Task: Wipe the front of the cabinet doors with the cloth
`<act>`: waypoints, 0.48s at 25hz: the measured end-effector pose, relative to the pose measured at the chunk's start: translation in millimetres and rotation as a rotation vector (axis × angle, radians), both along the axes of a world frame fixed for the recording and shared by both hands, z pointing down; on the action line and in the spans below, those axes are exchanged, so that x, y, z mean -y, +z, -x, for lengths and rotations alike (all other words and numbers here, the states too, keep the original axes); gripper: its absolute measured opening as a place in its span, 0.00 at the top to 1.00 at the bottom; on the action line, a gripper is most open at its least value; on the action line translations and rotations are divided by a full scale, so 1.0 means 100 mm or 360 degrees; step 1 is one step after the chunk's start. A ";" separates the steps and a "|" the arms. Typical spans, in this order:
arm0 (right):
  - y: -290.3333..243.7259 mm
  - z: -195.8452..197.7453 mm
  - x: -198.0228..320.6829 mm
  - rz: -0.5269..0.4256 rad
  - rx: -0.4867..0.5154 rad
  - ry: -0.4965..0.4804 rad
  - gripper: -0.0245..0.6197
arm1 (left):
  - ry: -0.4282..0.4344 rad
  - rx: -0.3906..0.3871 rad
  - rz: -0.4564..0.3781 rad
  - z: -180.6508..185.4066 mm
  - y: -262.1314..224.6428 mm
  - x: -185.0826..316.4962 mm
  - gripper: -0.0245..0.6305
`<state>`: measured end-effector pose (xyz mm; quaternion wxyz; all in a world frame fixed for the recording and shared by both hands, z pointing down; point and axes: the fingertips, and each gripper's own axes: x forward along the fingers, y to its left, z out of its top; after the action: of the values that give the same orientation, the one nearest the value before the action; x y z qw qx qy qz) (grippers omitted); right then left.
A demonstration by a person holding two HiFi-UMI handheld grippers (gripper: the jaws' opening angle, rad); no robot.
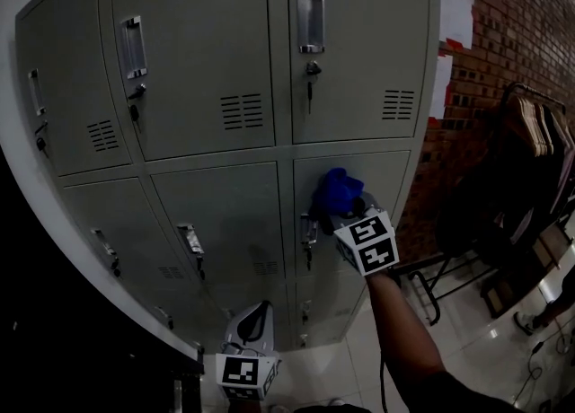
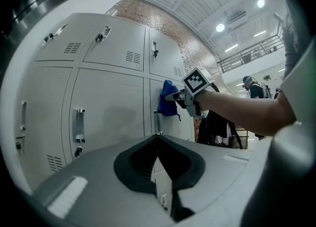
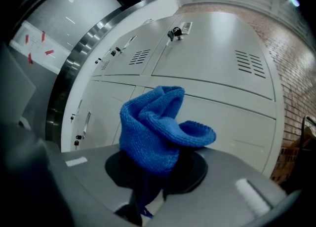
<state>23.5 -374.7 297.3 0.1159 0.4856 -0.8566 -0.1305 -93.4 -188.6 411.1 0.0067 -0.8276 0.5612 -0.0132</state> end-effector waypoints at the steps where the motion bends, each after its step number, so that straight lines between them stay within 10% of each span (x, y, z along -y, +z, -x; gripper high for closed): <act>1: -0.01 -0.07 0.01 -0.0001 0.0003 0.0024 0.83 | 0.0004 0.0001 0.0001 -0.01 0.00 0.00 0.95; 12: 0.06 -1.07 0.17 0.0010 0.0048 0.0317 0.83 | 0.0013 0.0019 0.0022 -0.02 0.06 0.02 0.95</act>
<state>130.5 -391.6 303.5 0.1169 0.5698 -0.8062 -0.1084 -90.9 -190.6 416.7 0.0045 -0.8298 0.5577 -0.0220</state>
